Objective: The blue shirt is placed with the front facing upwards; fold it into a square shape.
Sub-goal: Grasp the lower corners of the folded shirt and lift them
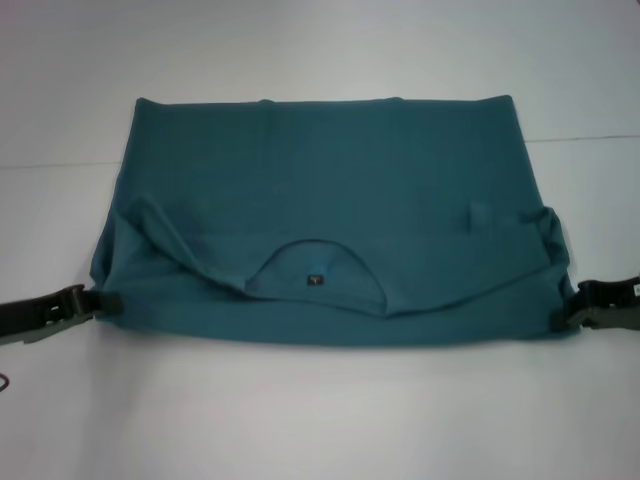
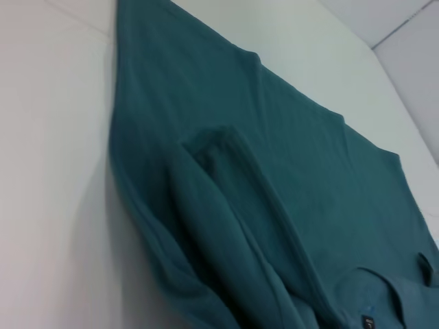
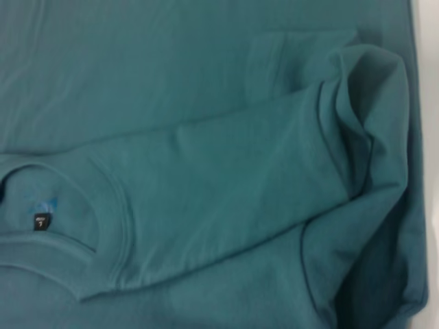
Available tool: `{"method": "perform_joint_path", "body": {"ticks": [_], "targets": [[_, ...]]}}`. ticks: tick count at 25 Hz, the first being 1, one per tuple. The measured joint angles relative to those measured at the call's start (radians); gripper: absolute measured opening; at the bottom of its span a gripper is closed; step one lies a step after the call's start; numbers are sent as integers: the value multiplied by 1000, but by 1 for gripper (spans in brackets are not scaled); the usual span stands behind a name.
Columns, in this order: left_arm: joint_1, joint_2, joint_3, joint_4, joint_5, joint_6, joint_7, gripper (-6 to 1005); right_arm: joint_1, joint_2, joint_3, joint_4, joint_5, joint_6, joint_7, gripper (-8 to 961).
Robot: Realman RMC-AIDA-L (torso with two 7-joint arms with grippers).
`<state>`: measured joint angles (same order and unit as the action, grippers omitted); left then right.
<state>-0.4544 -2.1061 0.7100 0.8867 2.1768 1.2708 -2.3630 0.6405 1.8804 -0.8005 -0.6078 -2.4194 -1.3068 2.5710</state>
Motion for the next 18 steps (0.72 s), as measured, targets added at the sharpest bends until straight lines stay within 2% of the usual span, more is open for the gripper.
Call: {"method": "perform_joint_path", "body": {"ticks": [8, 18], "targets": [[37, 4, -10, 55, 63, 128, -26, 26, 4, -5, -1, -25, -87, -86, 0, 48], [87, -4, -32, 175, 144, 307, -59, 26, 16, 11, -7, -88, -166, -202, -5, 52]]}}
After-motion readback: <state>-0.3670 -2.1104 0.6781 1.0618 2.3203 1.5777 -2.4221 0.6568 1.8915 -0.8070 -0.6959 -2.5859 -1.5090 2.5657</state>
